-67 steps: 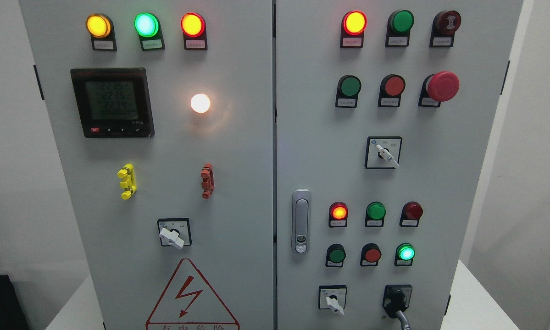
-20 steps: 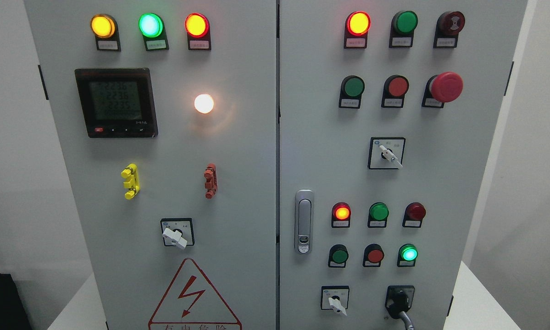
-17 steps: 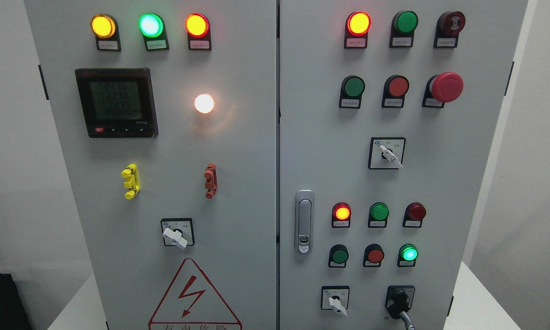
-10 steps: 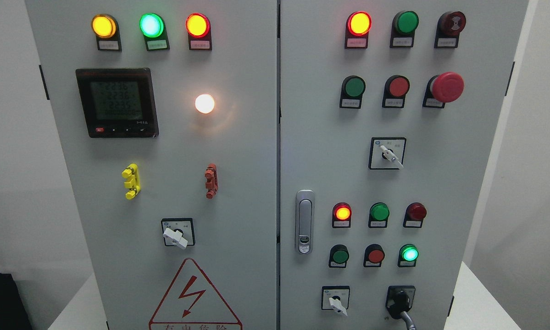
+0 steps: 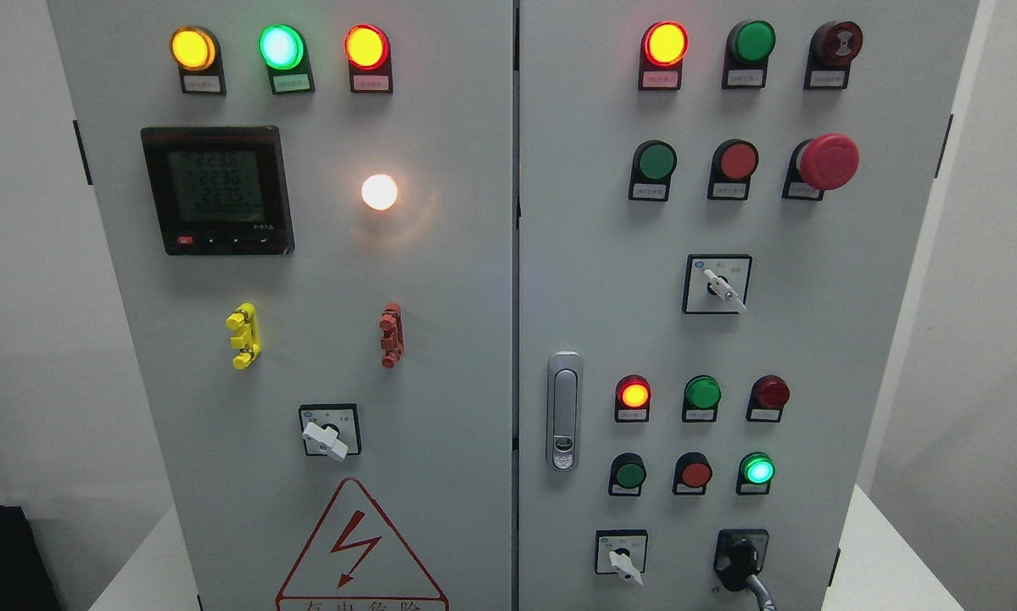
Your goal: Trip black knob to open circuit
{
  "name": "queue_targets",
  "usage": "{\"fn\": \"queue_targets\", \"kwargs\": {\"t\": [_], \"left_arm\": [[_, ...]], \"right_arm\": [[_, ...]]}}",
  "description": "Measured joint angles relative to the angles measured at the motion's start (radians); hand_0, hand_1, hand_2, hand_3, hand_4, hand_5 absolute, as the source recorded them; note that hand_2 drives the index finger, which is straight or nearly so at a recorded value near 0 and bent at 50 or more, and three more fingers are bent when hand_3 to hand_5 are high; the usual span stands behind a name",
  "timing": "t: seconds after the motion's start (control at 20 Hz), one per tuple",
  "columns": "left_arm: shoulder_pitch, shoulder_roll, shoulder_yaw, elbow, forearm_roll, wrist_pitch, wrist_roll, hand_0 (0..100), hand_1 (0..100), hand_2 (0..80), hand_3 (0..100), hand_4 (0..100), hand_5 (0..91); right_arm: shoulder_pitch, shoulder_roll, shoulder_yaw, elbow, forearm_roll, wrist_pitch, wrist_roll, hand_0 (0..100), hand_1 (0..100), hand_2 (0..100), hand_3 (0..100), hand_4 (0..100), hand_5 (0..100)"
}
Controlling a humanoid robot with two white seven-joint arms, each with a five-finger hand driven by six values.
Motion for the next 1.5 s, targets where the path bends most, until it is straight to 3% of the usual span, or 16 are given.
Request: {"fn": "queue_targets", "kwargs": {"t": [1.5], "left_arm": [[0.0,0.0,0.0,0.0,0.0,-0.001,0.0,12,39,0.0,0,0,0.0]], "right_arm": [[0.004,-0.014,-0.005,-0.001,-0.008,0.003,-0.003,0,0,0,100,100,100]]}}
